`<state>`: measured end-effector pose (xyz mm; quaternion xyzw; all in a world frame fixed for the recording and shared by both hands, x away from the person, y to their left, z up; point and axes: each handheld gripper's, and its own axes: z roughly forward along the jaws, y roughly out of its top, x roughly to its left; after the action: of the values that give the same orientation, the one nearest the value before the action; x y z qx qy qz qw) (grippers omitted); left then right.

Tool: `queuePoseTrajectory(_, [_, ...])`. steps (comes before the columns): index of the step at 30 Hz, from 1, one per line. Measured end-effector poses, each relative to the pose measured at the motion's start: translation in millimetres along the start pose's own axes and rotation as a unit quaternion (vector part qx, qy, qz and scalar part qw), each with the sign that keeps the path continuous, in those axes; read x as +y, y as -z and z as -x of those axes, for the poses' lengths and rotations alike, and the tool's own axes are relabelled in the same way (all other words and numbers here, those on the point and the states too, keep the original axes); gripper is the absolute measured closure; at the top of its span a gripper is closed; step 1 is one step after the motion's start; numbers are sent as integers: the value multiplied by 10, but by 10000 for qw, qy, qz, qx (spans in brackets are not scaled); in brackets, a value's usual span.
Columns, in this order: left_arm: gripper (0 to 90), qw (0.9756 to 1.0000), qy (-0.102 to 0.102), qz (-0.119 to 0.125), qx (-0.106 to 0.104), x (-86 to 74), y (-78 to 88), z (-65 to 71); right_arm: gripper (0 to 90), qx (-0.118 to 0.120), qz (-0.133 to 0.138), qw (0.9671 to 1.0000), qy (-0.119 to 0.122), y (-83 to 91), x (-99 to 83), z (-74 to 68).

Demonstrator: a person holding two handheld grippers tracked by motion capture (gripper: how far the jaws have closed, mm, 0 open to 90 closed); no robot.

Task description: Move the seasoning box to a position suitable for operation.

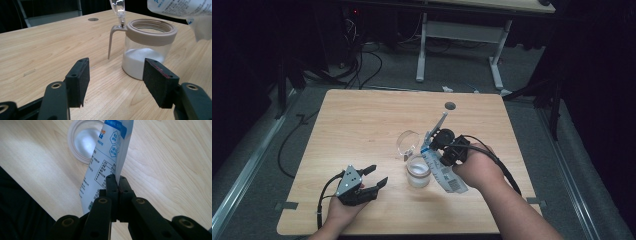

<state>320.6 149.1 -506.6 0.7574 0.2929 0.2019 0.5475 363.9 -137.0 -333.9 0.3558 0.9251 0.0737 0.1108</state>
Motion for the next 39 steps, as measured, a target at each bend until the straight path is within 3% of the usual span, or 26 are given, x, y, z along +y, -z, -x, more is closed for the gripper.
queuePoseTrajectory(10, [401, 9996, 269, 49, -76, 7, 2, -61, 897, -104, -139, 9996, -241, -117, -184, 263])
queuePoseTrajectory(23, [406, 9996, 278, 9, -50, -6, -5, -86, 898, -258, -380, 9977, -494, -339, -419, 533])
queuePoseTrajectory(33, [406, 9997, 252, -11, -70, -9, -10, -79, 897, -384, -461, 9936, -958, -430, -649, 880])
queuePoseTrajectory(38, [408, 9996, 245, -8, -113, -8, -6, -73, 897, -295, -488, 9909, -1218, -513, -734, 985])
queuePoseTrajectory(39, [408, 9996, 243, -2, -108, -8, -6, -67, 897, -287, -480, 9919, -1143, -542, -750, 1014])
